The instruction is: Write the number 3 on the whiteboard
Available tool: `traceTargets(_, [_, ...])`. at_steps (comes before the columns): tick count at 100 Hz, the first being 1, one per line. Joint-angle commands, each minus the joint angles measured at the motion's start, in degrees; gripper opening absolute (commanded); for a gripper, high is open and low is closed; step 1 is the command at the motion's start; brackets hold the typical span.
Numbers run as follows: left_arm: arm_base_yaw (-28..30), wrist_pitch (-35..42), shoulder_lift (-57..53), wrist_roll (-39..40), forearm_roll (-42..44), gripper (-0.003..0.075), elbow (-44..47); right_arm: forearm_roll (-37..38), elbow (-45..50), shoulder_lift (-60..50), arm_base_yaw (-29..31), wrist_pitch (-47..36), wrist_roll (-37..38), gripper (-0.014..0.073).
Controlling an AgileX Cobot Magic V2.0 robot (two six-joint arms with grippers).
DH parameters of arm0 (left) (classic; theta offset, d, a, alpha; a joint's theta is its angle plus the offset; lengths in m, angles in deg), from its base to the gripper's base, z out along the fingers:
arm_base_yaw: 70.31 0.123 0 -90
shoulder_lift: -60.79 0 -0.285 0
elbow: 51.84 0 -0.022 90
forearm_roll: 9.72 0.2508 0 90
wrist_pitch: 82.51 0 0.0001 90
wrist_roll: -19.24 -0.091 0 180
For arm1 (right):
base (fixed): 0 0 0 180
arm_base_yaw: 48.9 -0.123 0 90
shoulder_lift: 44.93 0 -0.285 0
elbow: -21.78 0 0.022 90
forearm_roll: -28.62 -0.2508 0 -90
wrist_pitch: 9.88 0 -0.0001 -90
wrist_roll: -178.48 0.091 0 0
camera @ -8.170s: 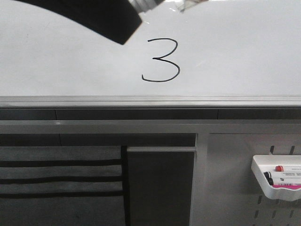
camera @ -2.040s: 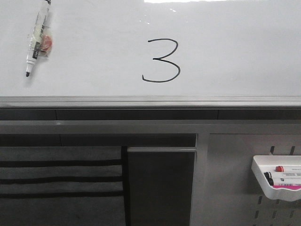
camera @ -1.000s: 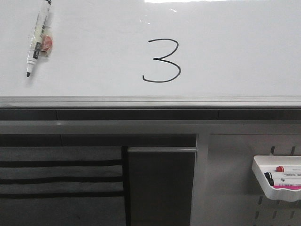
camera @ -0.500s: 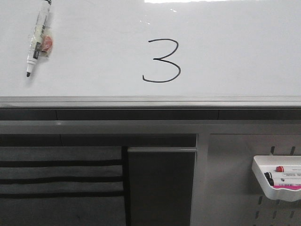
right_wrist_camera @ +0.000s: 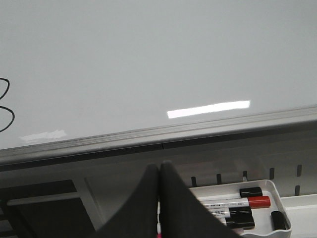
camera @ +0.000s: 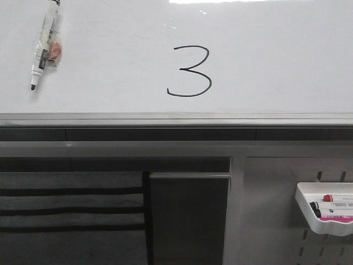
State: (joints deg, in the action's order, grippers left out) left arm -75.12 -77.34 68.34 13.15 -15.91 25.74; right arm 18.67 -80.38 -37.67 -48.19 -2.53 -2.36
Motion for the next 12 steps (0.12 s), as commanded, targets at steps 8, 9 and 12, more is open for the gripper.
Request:
traceTargets(8, [0.0,4.3,-1.6,-0.1,-0.4,-0.0020,0.3,0.5,1.4,-0.9,0.4,-3.9,-0.5,-0.0069])
traceTargets(9, [0.0,4.3,-1.6,-0.1,-0.4,-0.0020,0.3,0.5,1.4,-0.9,0.4,-3.9,-0.5,-0.0069])
traceTargets(12, [0.0,4.3,-1.6,-0.1,-0.4,-0.0020,0.3,0.5,1.4,-0.9,0.4,-3.9,-0.5,-0.0069])
